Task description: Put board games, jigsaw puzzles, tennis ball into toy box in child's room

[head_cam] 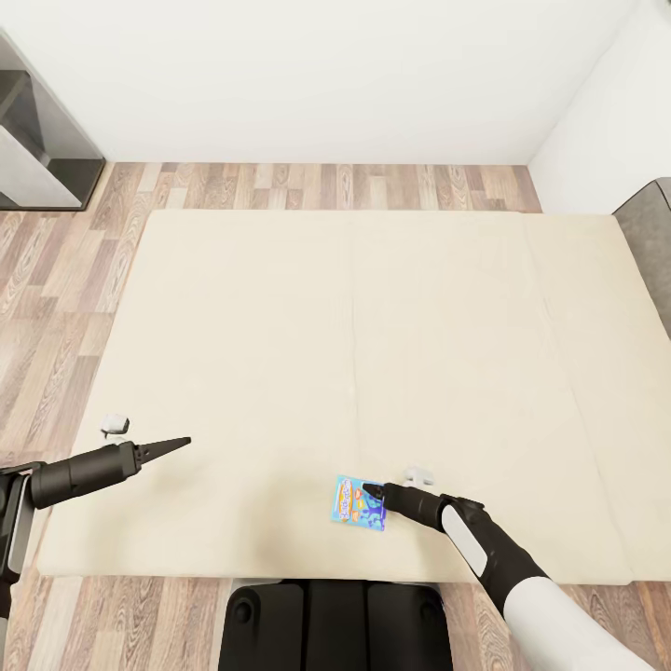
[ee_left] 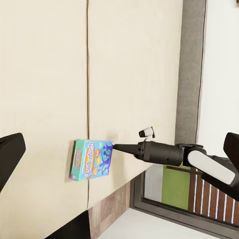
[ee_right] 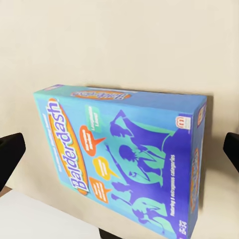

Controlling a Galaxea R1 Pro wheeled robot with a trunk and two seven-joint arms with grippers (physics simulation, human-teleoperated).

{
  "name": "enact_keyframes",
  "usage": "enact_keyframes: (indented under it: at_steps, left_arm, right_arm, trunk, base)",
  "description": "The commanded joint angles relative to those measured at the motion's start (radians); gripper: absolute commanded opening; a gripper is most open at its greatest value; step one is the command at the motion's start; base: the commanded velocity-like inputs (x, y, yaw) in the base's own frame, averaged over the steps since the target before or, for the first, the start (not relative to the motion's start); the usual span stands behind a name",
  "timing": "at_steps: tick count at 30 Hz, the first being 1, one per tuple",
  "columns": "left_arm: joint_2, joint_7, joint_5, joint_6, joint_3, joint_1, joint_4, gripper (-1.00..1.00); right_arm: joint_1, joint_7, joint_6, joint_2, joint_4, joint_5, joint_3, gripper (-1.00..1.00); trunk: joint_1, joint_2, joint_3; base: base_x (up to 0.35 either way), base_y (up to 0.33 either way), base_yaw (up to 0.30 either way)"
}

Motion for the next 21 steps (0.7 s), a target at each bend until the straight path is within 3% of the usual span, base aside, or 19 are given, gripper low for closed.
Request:
enact_keyframes:
  at_steps: [1,21]
  left_arm:
    - [0.000,-0.005,-0.002,0.011,0.001,0.000,0.000,1.00]
    - [0.002,-0.006,-0.002,0.011,0.003,0.000,0.001,1.00]
  right_arm:
    - [0.000,-0.001,0.004,-0.001,-0.001,-0.005,0.003,1.00]
    - [0.000,-0.001,0.004,-0.001,-0.001,-0.006,0.003,1.00]
  trunk:
    - [0.001,-0.002,-0.001]
    - [0.001,-0.002,-0.001]
  base:
    - [0.000,0.000,0.000]
    - [0.000,0.046,0.000]
